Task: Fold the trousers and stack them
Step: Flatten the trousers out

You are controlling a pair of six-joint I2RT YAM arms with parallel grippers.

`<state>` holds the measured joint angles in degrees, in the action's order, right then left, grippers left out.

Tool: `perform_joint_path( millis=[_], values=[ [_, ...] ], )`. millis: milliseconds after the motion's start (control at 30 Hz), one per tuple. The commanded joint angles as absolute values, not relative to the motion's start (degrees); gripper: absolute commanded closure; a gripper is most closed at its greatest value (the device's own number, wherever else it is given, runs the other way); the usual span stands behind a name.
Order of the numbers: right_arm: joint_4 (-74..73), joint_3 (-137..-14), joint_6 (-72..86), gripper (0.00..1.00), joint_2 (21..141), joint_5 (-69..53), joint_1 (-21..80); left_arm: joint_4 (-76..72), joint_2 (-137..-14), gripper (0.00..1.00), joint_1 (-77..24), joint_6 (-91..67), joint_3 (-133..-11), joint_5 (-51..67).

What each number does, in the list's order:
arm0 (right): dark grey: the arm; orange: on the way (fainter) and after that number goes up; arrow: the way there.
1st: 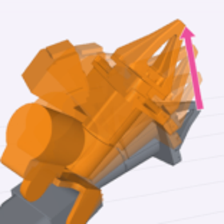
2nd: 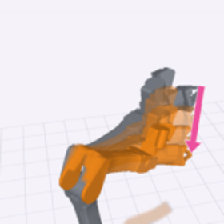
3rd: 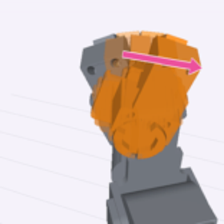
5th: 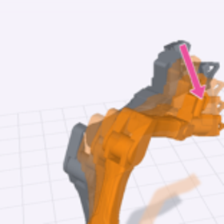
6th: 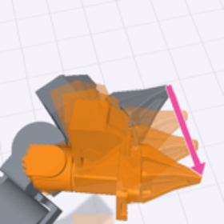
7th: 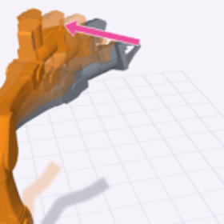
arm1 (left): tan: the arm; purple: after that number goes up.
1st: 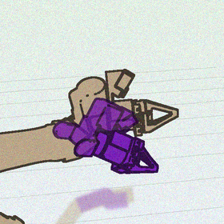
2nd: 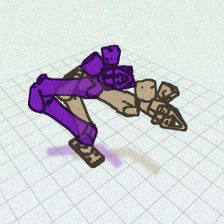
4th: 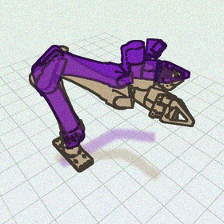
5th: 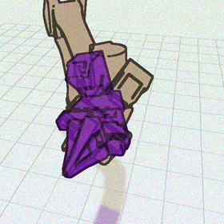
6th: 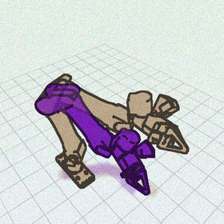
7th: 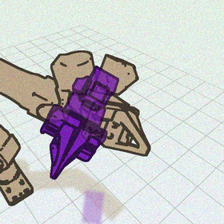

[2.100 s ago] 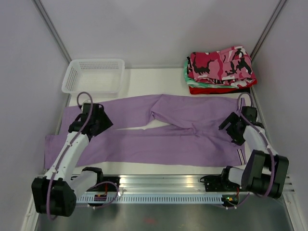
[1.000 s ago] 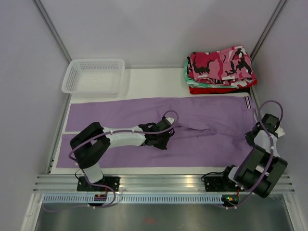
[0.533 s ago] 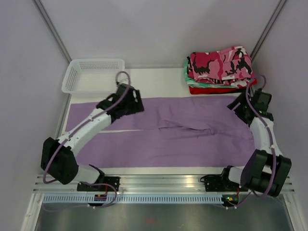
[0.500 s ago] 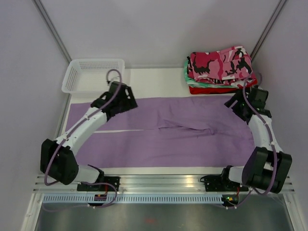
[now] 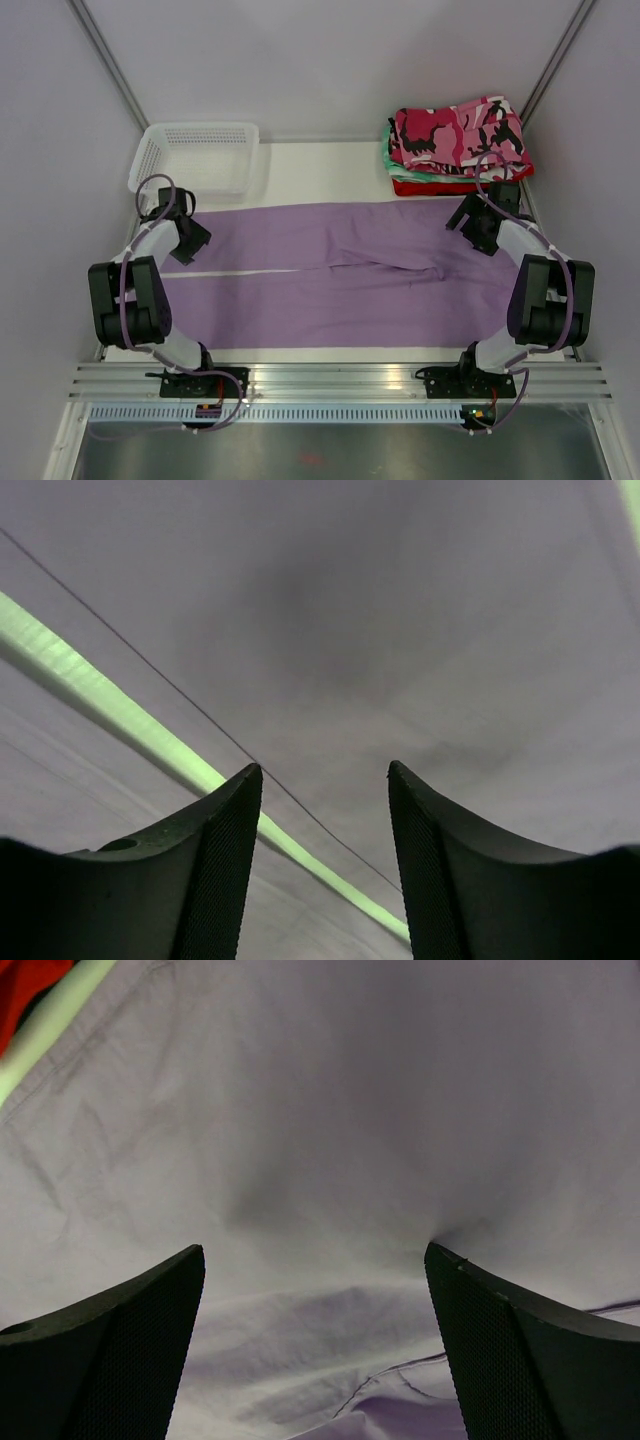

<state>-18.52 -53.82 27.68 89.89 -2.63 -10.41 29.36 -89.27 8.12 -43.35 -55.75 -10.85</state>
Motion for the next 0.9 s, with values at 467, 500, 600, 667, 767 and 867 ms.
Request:
perform_joint_path(
  millis=[467, 500, 600, 667, 767, 867],
  values=[
    [-17.49, -53.17, 29.27, 0.02, 87.63, 0.96, -10.46, 30.67, -105.03, 0.89, 18.01, -47.64, -61.79, -16.44],
    [-17.66, -53.26, 29.27, 0.02, 87.54, 1.14, -10.46, 30.76, -105.2, 0.89, 18.71, -47.03, -62.14, -16.44],
    [-17.84, -53.26, 29.27, 0.02, 87.63, 2.19, -10.46, 30.68, -104.94, 0.89, 20.13, -44.48, -62.75, -16.44],
    [-18.02, -53.61, 29.44, 0.02, 87.8, 2.46, -10.46, 30.24, -103.81, 0.89, 20.13, -42.29, -62.75, -15.65],
    [-19.86, -55.8, 29.27, 0.02, 88.16, 0.44, -10.46, 29.01, -98.54, 0.82, 20.13, -39.48, -62.49, -12.58],
    [-21.62, -58.0, 28.39, 0.02, 84.75, 1.22, -10.46, 29.53, -90.55, 0.34, 20.13, -35.44, -63.37, -8.71]
  ],
)
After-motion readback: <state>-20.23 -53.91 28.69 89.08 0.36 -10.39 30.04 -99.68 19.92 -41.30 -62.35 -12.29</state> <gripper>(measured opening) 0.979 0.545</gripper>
